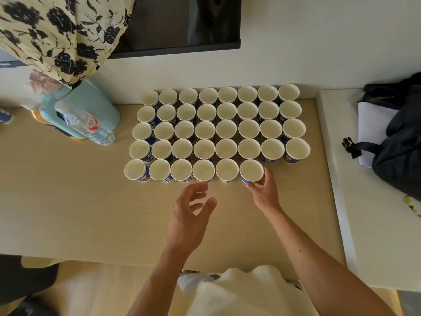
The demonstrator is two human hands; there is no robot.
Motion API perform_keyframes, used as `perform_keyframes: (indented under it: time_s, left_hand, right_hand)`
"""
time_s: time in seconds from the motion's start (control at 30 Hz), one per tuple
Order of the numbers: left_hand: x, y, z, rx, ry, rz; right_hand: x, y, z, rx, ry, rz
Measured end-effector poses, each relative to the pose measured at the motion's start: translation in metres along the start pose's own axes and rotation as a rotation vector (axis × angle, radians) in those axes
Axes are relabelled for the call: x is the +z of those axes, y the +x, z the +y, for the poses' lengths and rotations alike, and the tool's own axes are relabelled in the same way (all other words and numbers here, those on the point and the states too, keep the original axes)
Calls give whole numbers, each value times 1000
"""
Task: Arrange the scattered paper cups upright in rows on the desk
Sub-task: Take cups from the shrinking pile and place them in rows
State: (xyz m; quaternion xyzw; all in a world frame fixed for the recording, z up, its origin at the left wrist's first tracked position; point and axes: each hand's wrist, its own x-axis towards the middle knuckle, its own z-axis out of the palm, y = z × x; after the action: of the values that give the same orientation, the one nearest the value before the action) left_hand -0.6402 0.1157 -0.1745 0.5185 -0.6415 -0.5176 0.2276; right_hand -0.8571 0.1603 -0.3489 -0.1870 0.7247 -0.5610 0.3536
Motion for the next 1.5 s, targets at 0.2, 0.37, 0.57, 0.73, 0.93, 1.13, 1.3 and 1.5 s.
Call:
perform_keyframes:
  time_s: [0.2, 0.37, 0.57, 0.73, 0.93, 1.13, 1.3, 1.5]
  left_hand:
    - [-1, -3, -4, -17, -3, 7]
    - [-2, -5, -7, -38, -35, 13]
    - [-9, -12, -8, -39, -75, 52]
    - [-35, -18, -6, -9, -124, 128]
    - [-104, -40, -10, 15, -225, 278]
    - [-208, -78, -34, 28, -290, 477]
    - [-281, -107, -53, 36, -330, 549]
    - [-363, -137, -94, 17, -366, 612]
  right_hand:
    - [-7, -8, 5, 37, -115, 22]
    - [-13, -34, -5, 51, -125, 196]
    - [11, -73, -66, -71, 41, 233]
    - [63, -99, -115, -143, 70, -27]
    - [130, -133, -144, -204, -21, -274]
    - [211, -185, -160, -237, -93, -423]
    - [277, -233, -170, -227, -89, -500]
    - [354, -293, -169, -215, -76, -550]
